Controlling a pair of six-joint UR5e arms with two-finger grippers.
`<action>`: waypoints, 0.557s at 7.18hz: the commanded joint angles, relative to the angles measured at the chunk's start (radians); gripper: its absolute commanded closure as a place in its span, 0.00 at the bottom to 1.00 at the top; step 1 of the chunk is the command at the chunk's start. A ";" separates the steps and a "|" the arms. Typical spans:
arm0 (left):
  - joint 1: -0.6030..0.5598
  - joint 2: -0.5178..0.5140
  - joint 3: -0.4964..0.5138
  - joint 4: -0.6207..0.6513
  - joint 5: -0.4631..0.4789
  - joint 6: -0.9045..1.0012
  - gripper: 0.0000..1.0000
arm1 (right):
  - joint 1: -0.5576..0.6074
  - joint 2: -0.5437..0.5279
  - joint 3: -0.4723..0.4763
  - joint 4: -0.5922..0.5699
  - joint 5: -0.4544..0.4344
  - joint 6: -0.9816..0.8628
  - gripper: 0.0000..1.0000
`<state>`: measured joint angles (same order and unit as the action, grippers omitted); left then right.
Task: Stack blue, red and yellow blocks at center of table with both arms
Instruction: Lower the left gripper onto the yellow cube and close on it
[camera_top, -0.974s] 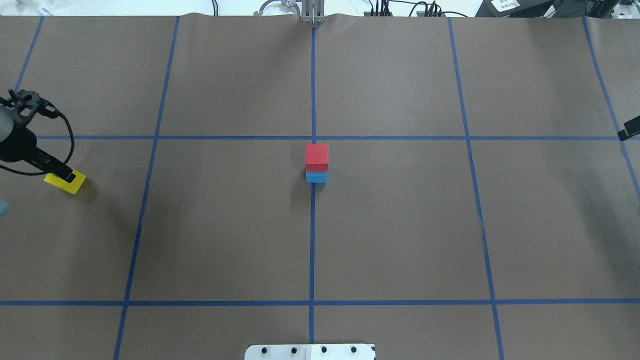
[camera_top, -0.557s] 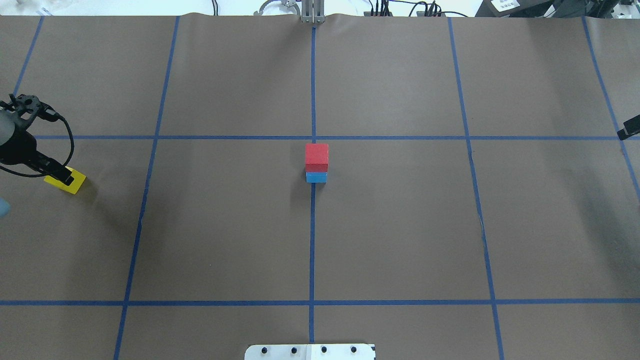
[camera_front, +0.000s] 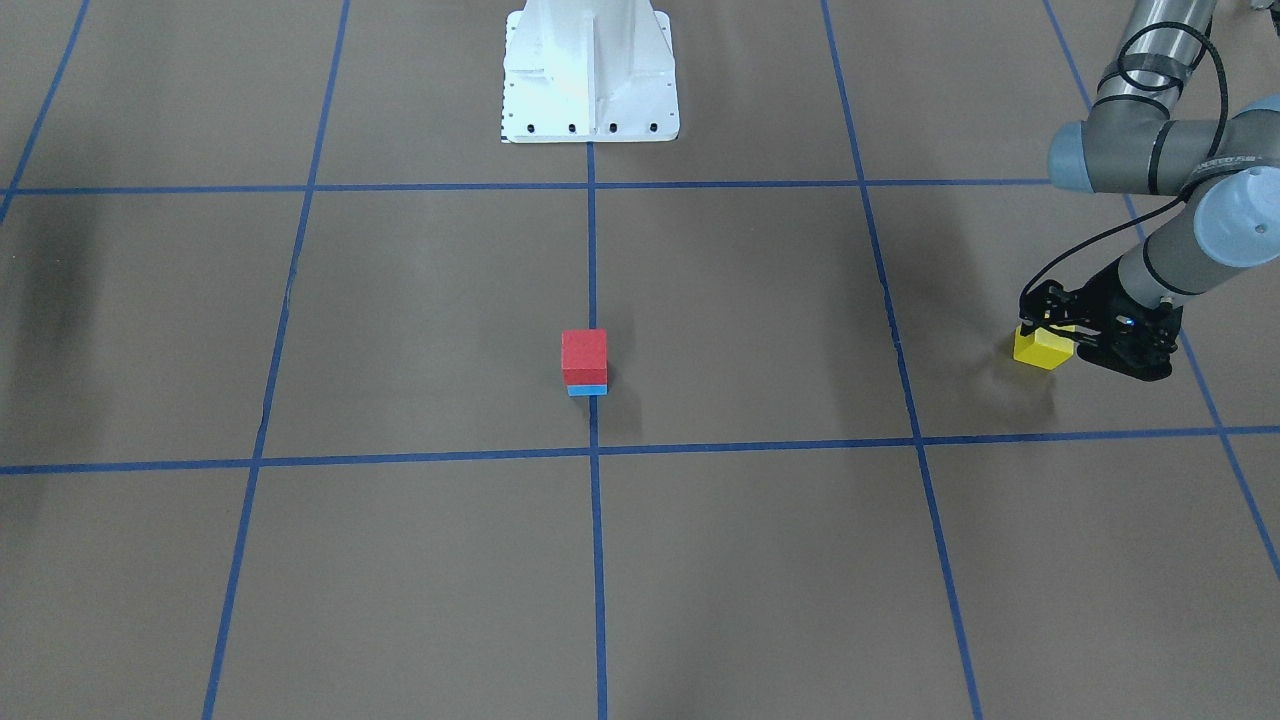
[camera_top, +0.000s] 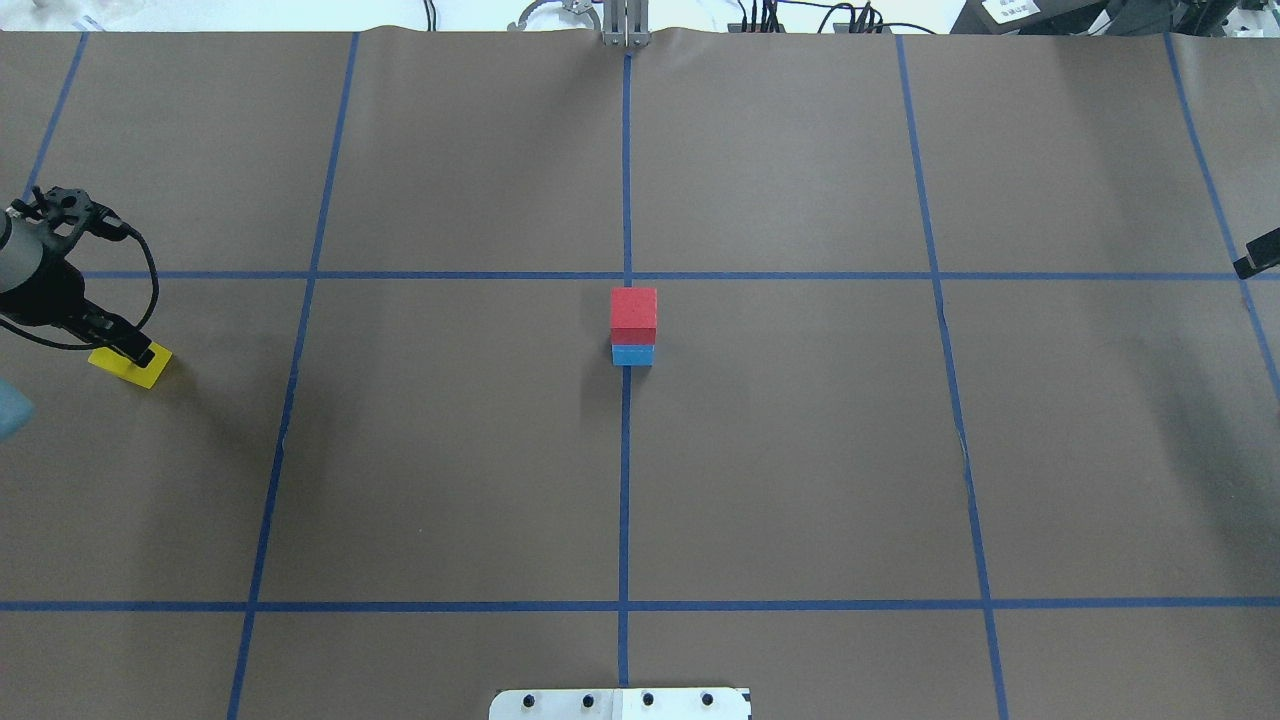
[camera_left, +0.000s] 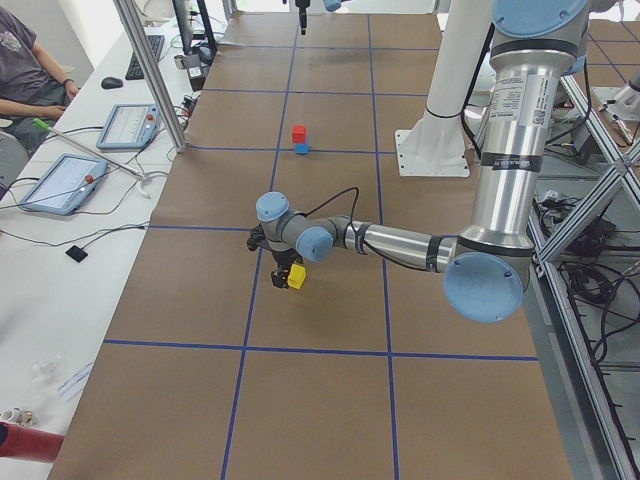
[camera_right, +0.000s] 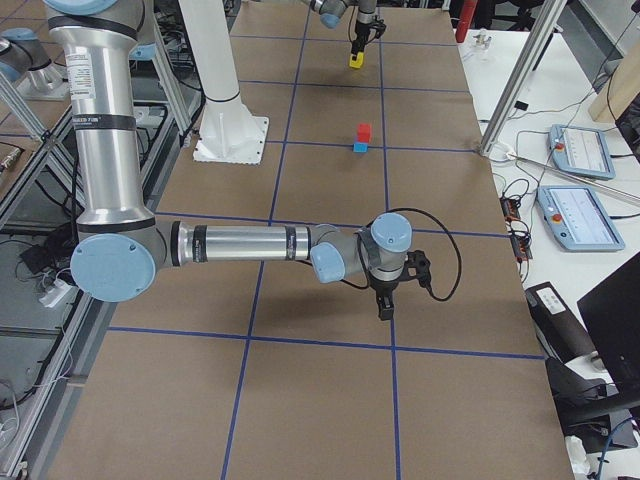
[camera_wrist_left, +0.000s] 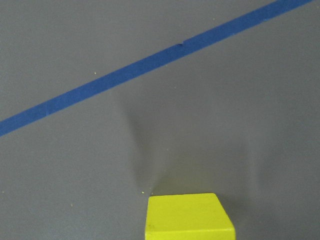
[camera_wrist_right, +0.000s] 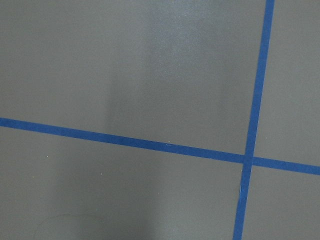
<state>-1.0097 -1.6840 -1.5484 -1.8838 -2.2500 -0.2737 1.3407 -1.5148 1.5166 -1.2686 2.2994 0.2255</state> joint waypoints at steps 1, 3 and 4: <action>0.000 -0.005 -0.001 0.000 0.000 -0.021 1.00 | 0.000 0.001 0.001 0.000 0.000 0.000 0.00; -0.001 -0.049 -0.111 0.044 -0.082 -0.179 1.00 | 0.000 0.002 -0.001 0.000 0.000 0.000 0.00; 0.000 -0.142 -0.209 0.166 -0.101 -0.285 1.00 | 0.000 0.007 -0.002 0.000 -0.002 0.000 0.00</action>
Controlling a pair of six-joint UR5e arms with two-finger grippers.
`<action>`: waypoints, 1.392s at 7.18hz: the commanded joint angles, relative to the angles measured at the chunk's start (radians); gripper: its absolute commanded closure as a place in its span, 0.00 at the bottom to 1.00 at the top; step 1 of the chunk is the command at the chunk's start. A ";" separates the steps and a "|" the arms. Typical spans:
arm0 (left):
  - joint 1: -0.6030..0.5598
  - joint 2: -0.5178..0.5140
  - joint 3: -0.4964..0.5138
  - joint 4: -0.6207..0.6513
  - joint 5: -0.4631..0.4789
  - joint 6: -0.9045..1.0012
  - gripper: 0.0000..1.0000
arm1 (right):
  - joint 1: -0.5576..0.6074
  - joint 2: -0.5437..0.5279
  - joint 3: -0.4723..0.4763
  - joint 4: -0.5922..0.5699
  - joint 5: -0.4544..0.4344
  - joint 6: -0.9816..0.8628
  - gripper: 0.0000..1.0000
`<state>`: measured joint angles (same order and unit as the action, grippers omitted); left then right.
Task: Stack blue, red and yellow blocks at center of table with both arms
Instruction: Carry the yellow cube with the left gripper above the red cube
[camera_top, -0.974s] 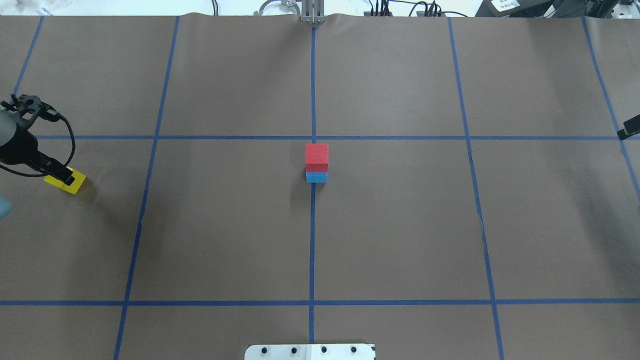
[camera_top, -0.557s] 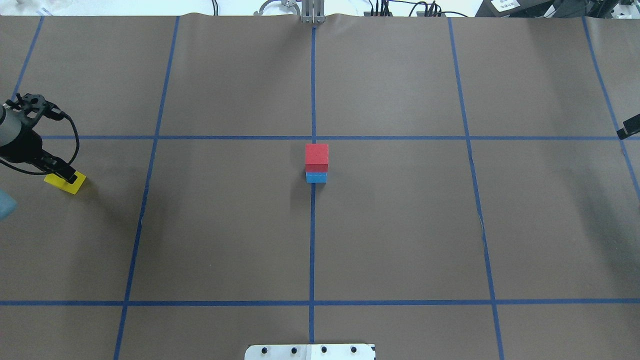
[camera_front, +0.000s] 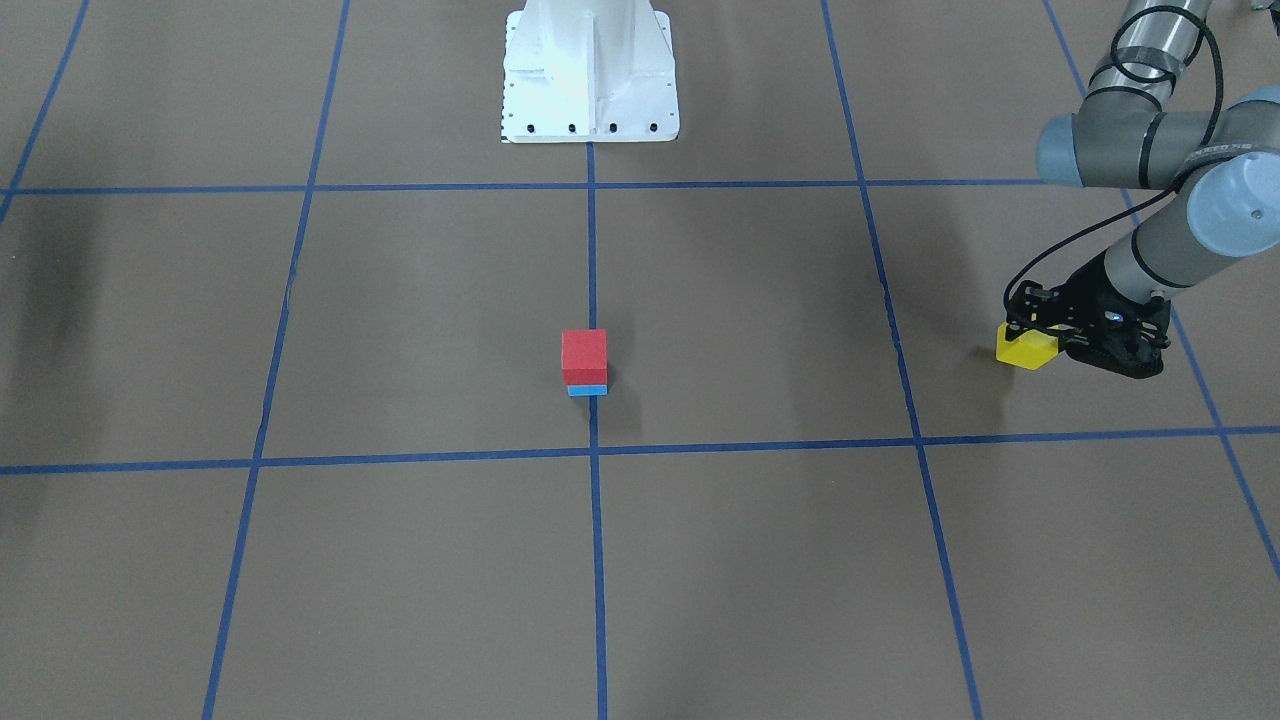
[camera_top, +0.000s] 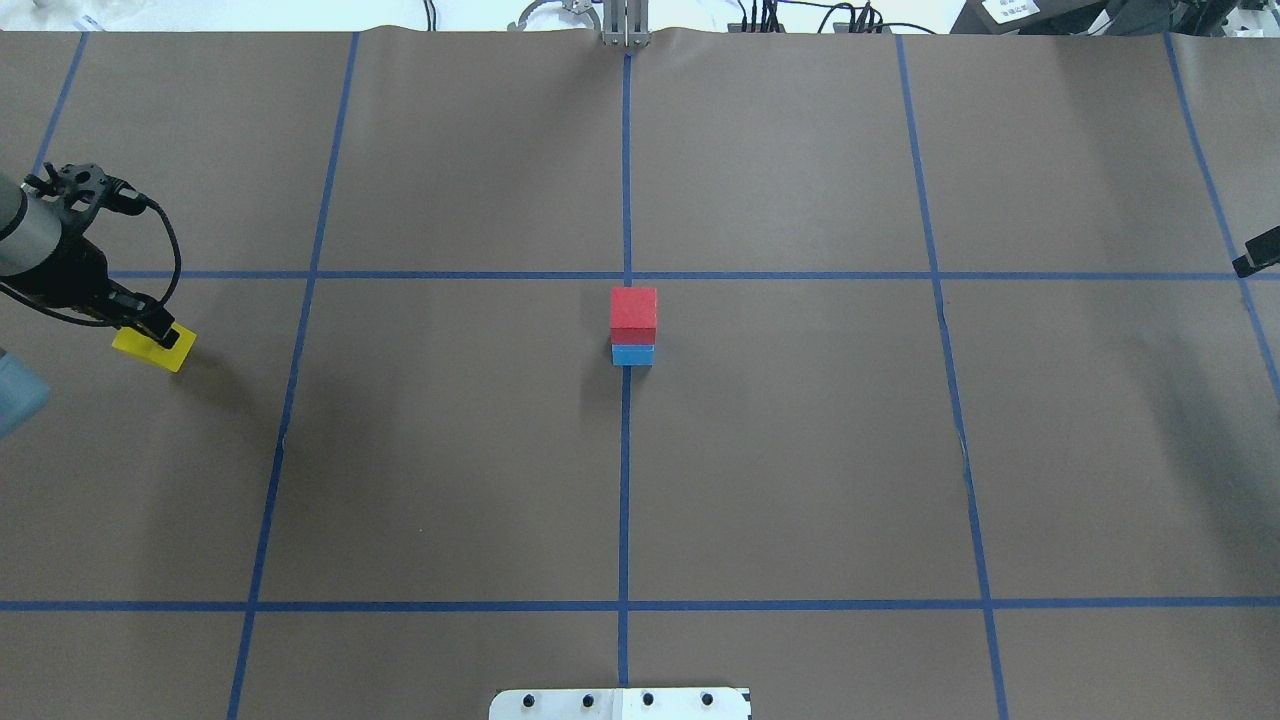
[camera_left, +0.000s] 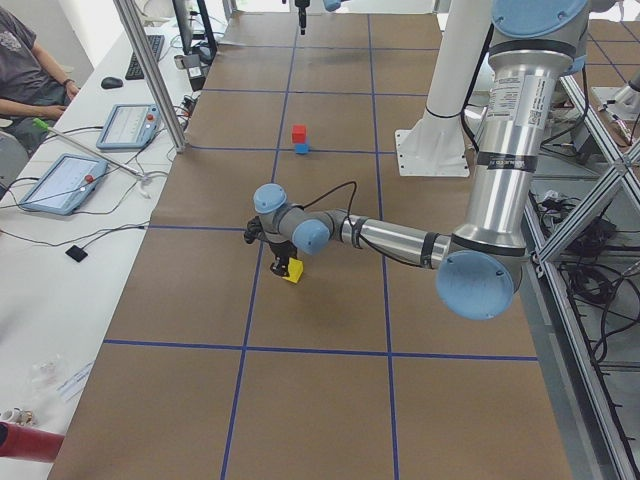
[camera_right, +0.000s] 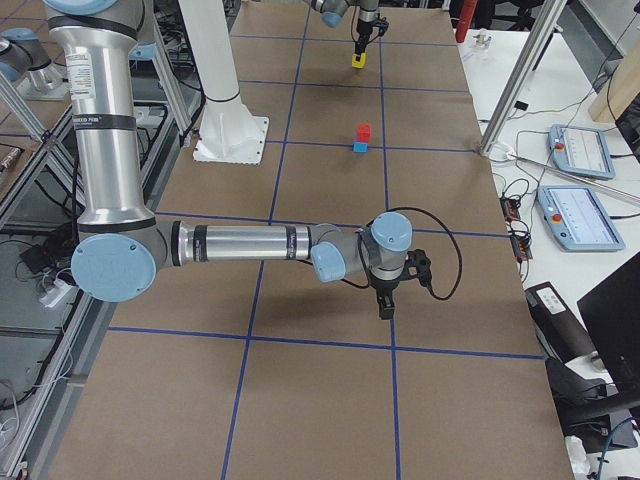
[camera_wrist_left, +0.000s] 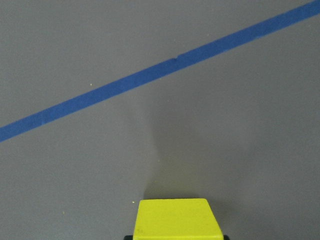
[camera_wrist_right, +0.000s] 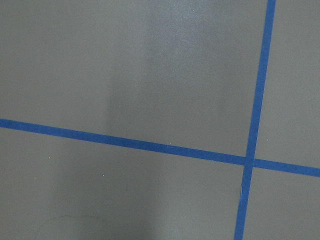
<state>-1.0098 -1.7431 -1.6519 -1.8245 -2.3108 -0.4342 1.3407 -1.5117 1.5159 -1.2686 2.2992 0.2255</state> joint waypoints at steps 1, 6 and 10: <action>0.004 -0.236 -0.147 0.257 -0.033 -0.241 1.00 | -0.002 0.011 -0.003 0.000 -0.001 0.000 0.00; 0.316 -0.785 0.135 0.485 0.252 -0.547 1.00 | -0.002 0.019 -0.002 0.000 0.000 0.002 0.00; 0.347 -0.929 0.363 0.423 0.248 -0.548 1.00 | -0.002 0.019 -0.002 0.000 0.000 0.002 0.00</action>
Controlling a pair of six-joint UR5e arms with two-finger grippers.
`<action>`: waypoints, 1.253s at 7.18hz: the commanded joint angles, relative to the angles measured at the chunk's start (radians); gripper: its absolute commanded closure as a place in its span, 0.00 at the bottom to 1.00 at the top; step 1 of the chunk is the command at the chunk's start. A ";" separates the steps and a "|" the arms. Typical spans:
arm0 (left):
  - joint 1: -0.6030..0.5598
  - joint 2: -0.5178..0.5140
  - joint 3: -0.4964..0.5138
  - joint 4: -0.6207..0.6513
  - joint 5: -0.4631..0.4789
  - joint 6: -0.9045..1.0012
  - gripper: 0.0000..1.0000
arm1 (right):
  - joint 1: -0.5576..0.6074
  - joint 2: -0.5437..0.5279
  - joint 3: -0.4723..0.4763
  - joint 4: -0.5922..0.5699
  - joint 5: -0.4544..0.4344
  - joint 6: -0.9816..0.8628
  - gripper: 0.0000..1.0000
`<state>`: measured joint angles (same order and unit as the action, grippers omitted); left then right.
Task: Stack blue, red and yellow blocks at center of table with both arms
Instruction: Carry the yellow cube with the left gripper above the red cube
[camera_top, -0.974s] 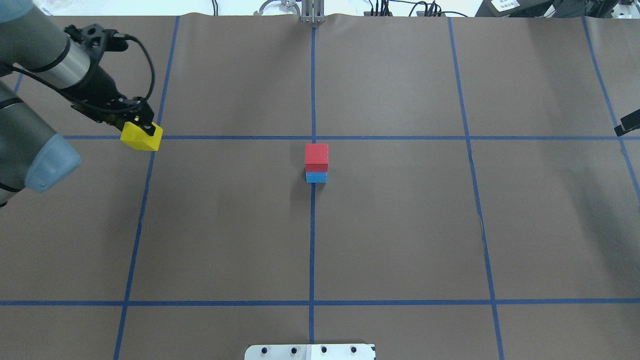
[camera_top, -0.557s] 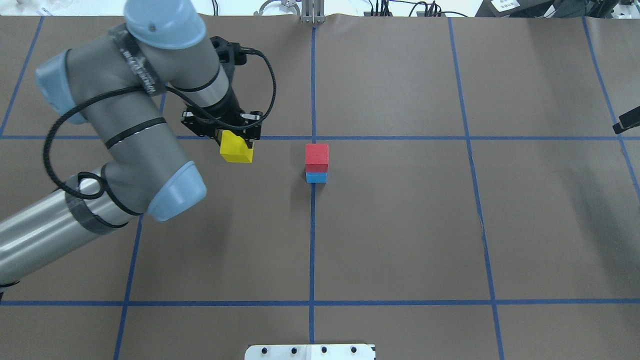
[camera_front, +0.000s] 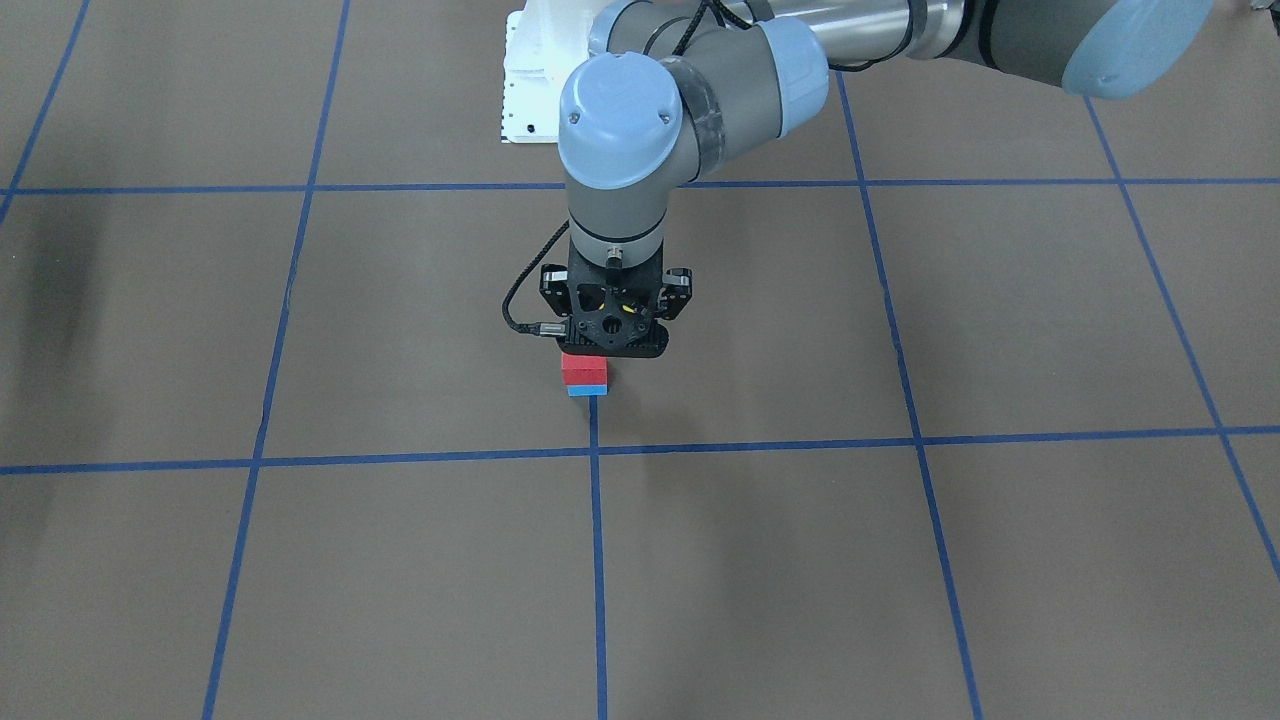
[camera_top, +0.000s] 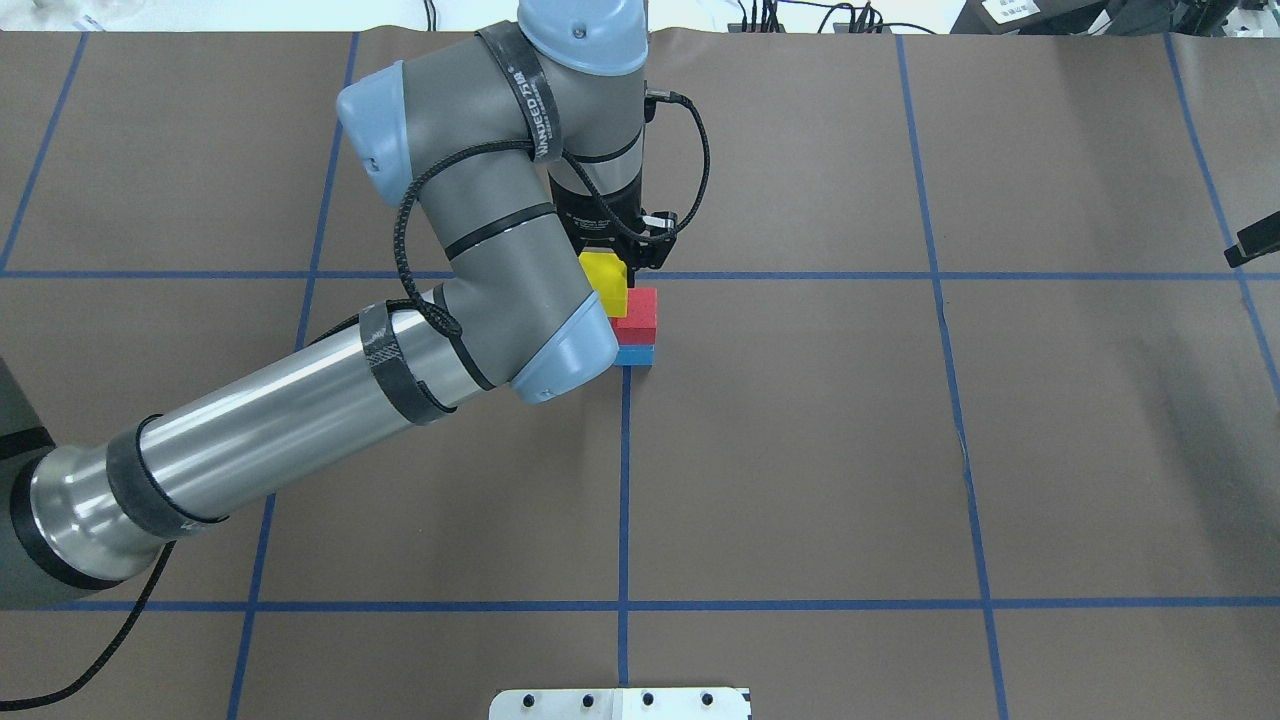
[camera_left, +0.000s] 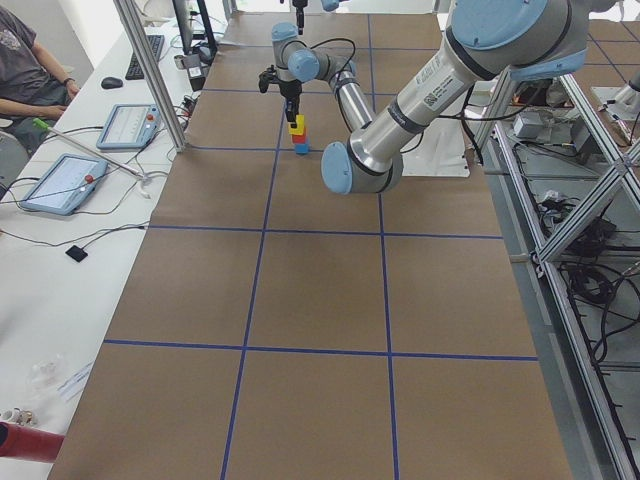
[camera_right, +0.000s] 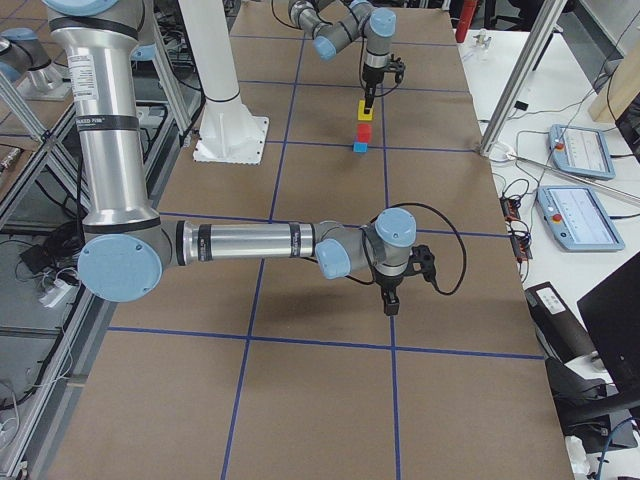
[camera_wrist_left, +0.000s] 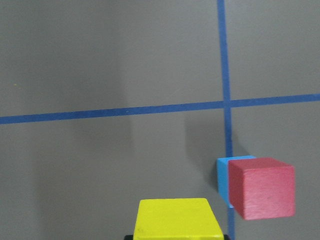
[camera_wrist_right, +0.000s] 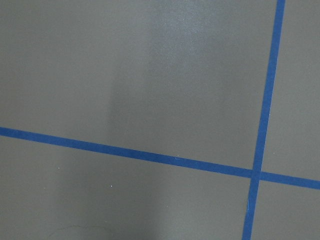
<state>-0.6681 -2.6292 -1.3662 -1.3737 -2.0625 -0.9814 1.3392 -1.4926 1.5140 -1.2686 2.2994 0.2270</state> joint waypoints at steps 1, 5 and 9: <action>0.008 -0.041 0.079 -0.028 -0.001 0.000 1.00 | 0.000 -0.002 -0.001 0.000 0.000 0.000 0.00; 0.016 -0.038 0.076 -0.030 0.001 -0.005 1.00 | 0.000 -0.003 -0.003 0.000 0.000 0.000 0.00; 0.016 -0.038 0.082 -0.042 0.001 -0.019 1.00 | 0.000 -0.003 -0.003 0.000 0.000 -0.002 0.00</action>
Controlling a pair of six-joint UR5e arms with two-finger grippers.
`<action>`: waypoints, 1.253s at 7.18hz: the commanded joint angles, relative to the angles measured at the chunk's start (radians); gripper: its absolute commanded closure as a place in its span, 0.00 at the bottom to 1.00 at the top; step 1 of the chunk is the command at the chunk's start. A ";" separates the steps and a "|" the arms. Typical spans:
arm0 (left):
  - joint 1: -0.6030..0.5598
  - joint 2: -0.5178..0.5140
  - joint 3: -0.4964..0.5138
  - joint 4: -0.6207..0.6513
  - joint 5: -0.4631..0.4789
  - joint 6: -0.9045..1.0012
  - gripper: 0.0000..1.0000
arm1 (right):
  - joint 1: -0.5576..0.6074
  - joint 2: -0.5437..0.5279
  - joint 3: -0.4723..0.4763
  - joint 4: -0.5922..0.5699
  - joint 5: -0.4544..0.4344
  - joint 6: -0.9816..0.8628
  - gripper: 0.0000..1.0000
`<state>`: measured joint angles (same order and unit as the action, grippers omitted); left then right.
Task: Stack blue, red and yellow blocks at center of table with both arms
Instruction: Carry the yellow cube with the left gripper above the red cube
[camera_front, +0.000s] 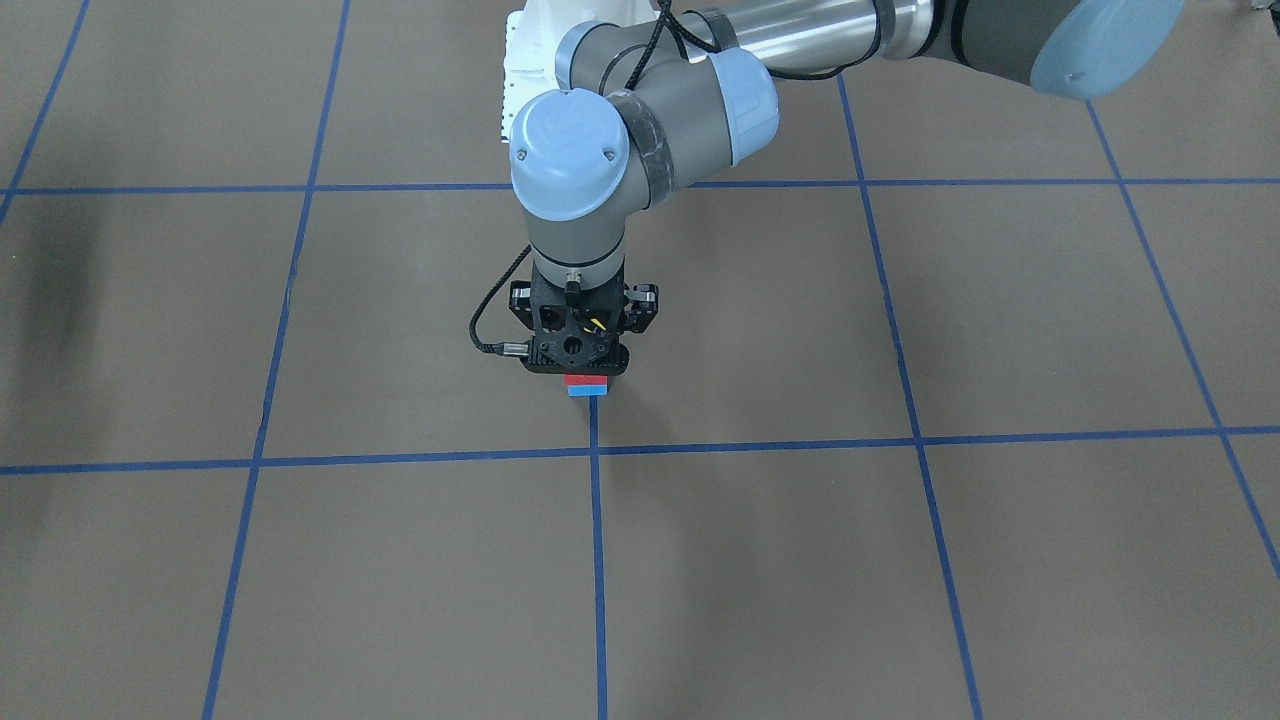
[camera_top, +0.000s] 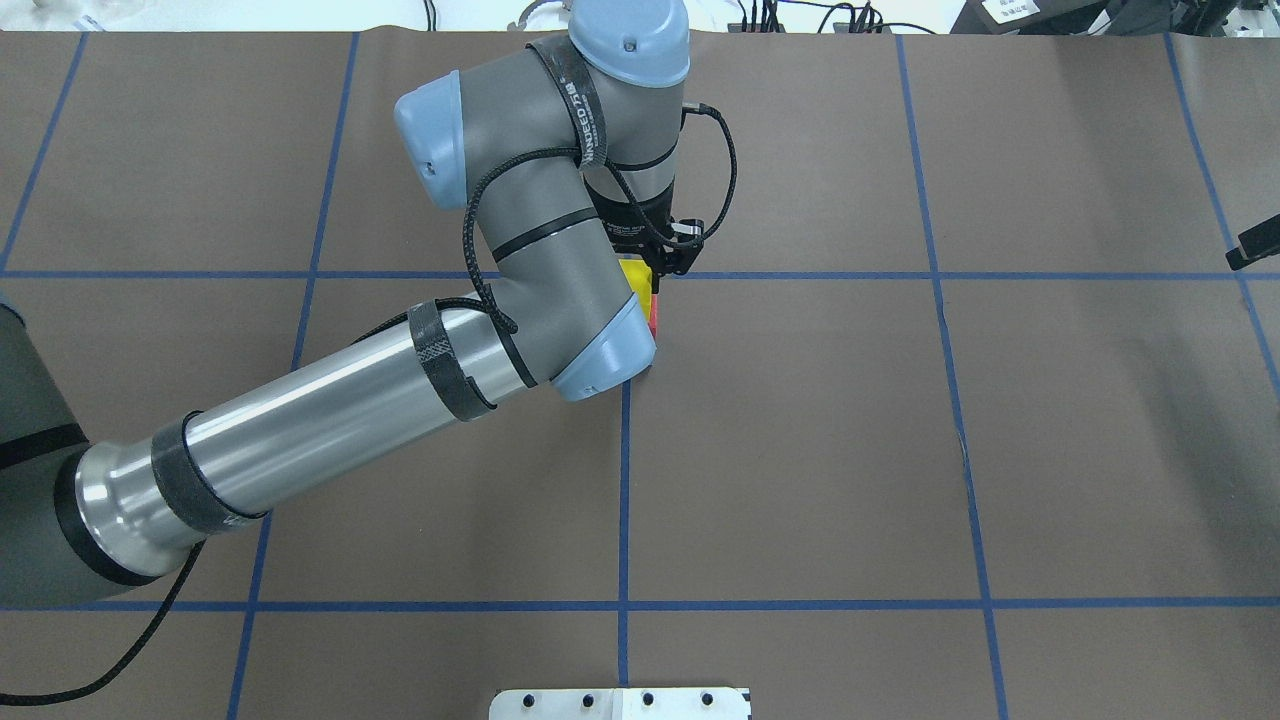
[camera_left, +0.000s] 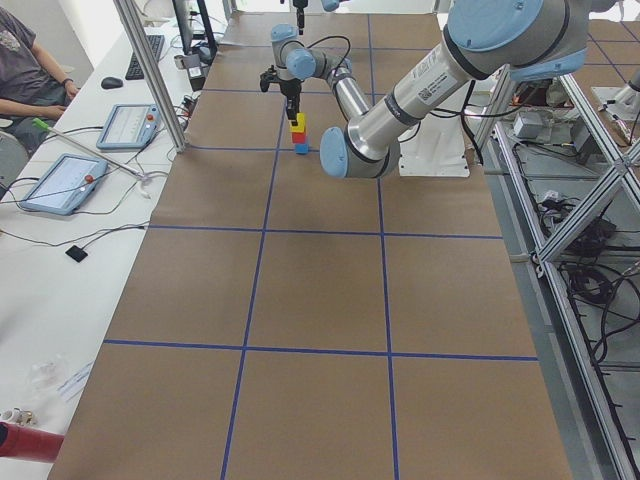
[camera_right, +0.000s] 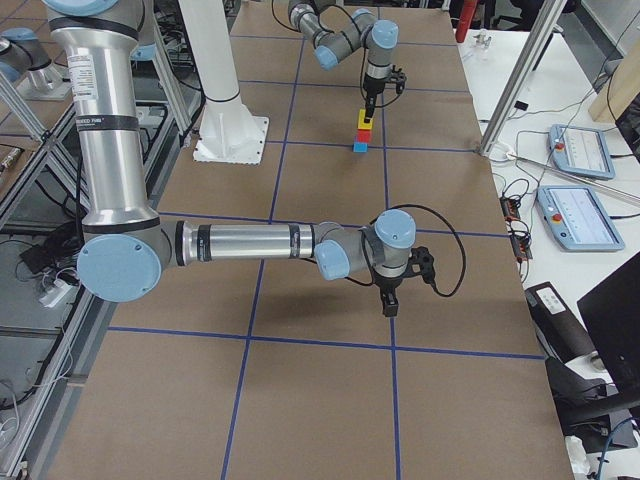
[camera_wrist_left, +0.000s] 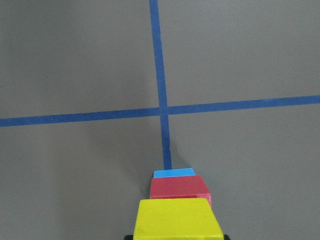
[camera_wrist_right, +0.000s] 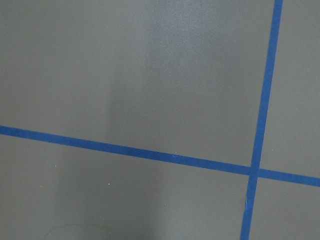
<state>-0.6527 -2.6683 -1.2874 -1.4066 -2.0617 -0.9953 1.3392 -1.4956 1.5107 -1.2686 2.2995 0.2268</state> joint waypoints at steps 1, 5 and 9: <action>0.001 0.001 0.008 -0.011 0.000 -0.011 1.00 | 0.000 0.000 0.000 0.000 -0.002 -0.001 0.00; 0.005 -0.001 0.010 -0.011 0.000 -0.023 1.00 | 0.000 0.000 -0.001 0.000 -0.002 -0.001 0.00; 0.008 -0.004 0.010 -0.012 0.000 -0.040 1.00 | 0.000 0.000 -0.001 0.000 -0.002 -0.001 0.00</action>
<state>-0.6446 -2.6716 -1.2778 -1.4189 -2.0617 -1.0343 1.3392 -1.4956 1.5094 -1.2686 2.2979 0.2255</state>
